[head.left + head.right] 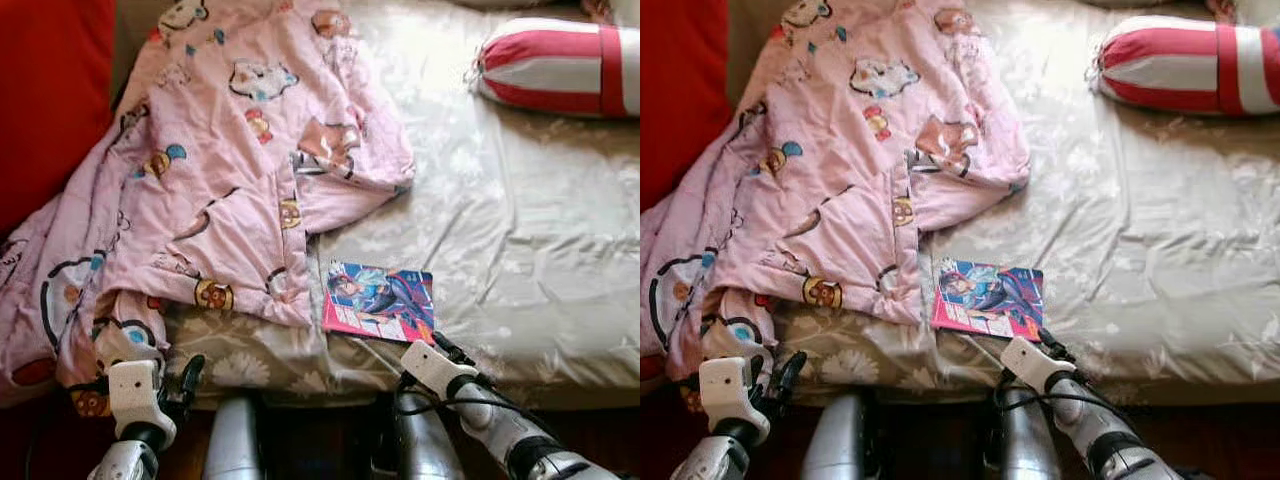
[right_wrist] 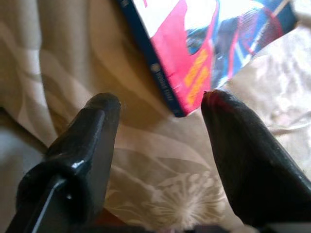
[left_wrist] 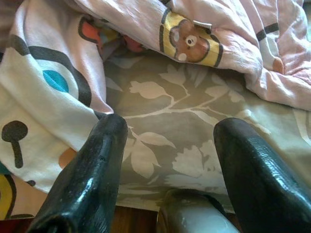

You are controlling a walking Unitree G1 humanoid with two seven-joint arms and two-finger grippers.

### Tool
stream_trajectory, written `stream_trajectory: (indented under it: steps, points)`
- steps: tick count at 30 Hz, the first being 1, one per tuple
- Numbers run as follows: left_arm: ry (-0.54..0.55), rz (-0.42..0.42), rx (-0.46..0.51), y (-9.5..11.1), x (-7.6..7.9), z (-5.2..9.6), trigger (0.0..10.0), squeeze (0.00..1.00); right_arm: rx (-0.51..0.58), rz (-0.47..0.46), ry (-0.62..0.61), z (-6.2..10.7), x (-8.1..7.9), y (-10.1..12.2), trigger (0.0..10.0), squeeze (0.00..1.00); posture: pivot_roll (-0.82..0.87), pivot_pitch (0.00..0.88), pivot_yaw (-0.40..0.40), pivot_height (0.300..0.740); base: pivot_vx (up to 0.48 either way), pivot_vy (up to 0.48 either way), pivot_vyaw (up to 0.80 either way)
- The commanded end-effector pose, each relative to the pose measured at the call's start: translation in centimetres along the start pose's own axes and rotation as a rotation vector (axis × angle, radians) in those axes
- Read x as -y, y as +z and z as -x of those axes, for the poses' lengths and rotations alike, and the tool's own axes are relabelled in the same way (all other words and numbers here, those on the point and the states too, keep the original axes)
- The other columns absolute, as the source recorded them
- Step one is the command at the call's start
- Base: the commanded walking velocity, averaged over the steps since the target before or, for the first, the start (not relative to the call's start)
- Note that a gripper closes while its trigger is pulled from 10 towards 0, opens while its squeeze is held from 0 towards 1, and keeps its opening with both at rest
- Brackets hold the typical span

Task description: Clean up the room

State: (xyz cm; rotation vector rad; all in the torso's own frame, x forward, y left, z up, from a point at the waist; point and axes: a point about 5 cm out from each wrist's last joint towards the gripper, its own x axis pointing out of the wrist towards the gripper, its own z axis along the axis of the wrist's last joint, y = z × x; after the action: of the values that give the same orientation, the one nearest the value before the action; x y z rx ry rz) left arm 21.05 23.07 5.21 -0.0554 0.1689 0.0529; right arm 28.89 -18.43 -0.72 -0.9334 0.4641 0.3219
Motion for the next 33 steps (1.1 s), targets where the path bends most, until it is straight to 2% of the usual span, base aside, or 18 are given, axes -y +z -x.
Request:
stream_trajectory:
  steps: [1, 8, 13, 17, 19, 28, 33]
  points:
    - [-0.007, 0.008, -0.028, -0.2, 0.0, 0.7, 10.0, 0.00, -0.008, 0.002, 0.008, 0.3, -0.6, -0.5, 10.0, 0.00, 0.22, 0.373, 0.000, 0.596, 0.000, 0.000, 0.00]
    - [-0.011, 0.006, -0.024, 0.3, 0.1, 1.0, 10.0, 0.00, 0.018, 0.005, -0.039, 0.1, 0.0, -0.1, 10.0, 0.00, 0.22, 0.387, 0.002, 0.596, 0.000, 0.000, 0.00]
    - [-0.008, 0.007, -0.023, 0.6, 0.1, 1.3, 10.0, 0.00, 0.060, -0.001, -0.122, -0.2, 1.7, 0.8, 10.0, 0.00, 0.22, 0.391, 0.000, 0.596, 0.000, 0.000, 0.00]
    - [-0.009, 0.010, -0.021, 0.9, 0.2, 1.3, 10.0, 0.00, 0.083, -0.010, -0.139, -0.3, 2.3, 1.4, 10.0, 0.00, 0.22, 0.390, -0.001, 0.596, 0.000, 0.000, 0.00]
    - [-0.010, 0.010, -0.022, 1.0, 0.3, 1.2, 10.0, 0.00, 0.082, -0.047, -0.150, -0.4, 2.6, 1.6, 10.0, 0.00, 0.22, 0.383, -0.001, 0.596, 0.000, 0.000, 0.00]
    - [-0.015, 0.016, -0.038, 0.9, 0.6, 1.6, 10.0, 0.00, 0.090, -0.011, -0.111, -0.3, 1.4, 1.4, 10.0, 0.00, 0.22, 0.394, -0.004, 0.596, 0.000, 0.000, 0.00]
    - [-0.010, 0.018, -0.047, 0.8, 0.6, 2.1, 10.0, 0.00, 0.099, -0.003, -0.132, -0.2, 1.5, 1.3, 10.0, 0.00, 0.23, 0.414, -0.008, 0.596, 0.000, 0.000, 0.00]
